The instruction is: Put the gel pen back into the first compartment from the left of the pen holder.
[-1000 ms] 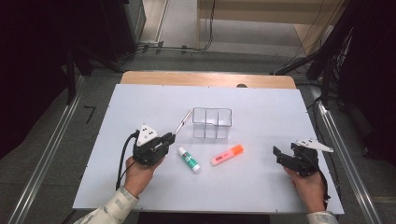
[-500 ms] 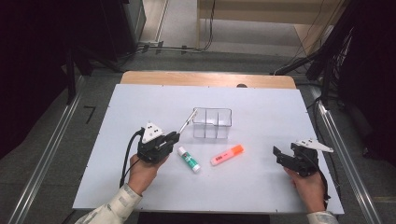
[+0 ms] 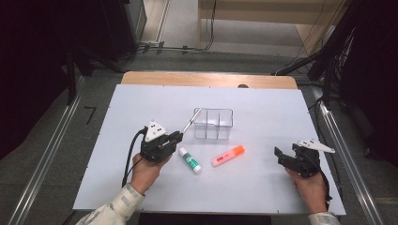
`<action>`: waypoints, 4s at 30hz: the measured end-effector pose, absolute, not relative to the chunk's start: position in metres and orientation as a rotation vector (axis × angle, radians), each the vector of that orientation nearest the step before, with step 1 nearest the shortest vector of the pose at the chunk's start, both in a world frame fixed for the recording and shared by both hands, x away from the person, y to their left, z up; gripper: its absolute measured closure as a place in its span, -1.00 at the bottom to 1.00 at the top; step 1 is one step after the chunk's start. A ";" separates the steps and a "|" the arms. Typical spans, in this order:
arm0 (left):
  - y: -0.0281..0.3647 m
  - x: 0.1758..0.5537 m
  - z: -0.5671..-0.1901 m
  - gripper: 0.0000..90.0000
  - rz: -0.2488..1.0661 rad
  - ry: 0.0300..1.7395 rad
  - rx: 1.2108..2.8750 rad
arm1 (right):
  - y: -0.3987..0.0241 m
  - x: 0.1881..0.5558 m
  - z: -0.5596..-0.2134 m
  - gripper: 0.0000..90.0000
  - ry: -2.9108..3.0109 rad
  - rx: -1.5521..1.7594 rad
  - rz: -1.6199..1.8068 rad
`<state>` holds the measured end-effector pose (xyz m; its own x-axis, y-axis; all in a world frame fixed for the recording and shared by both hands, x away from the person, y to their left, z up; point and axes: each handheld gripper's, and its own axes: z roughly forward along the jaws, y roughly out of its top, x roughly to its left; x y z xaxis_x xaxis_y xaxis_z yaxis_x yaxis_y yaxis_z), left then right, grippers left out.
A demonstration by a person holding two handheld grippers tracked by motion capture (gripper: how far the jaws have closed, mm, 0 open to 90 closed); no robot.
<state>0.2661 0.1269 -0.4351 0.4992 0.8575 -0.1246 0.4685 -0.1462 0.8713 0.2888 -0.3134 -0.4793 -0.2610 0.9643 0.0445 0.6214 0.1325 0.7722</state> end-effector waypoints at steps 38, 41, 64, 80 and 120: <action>0.121 0.272 -0.427 0.79 0.488 1.127 1.790 | -0.313 0.289 -0.479 -0.44 1.945 1.521 0.961; 0.120 0.273 -0.426 0.79 0.483 1.123 1.794 | -0.313 0.289 -0.479 -0.44 1.946 1.523 0.962; 0.121 0.275 -0.422 0.79 0.487 1.132 1.790 | -0.313 0.289 -0.479 -0.44 1.948 1.524 0.962; 0.120 0.277 -0.420 0.79 0.490 1.133 1.782 | -0.313 0.289 -0.479 -0.44 1.948 1.524 0.963; 0.112 0.292 -0.413 0.78 0.487 1.145 1.749 | -0.313 0.289 -0.479 -0.44 1.952 1.519 0.965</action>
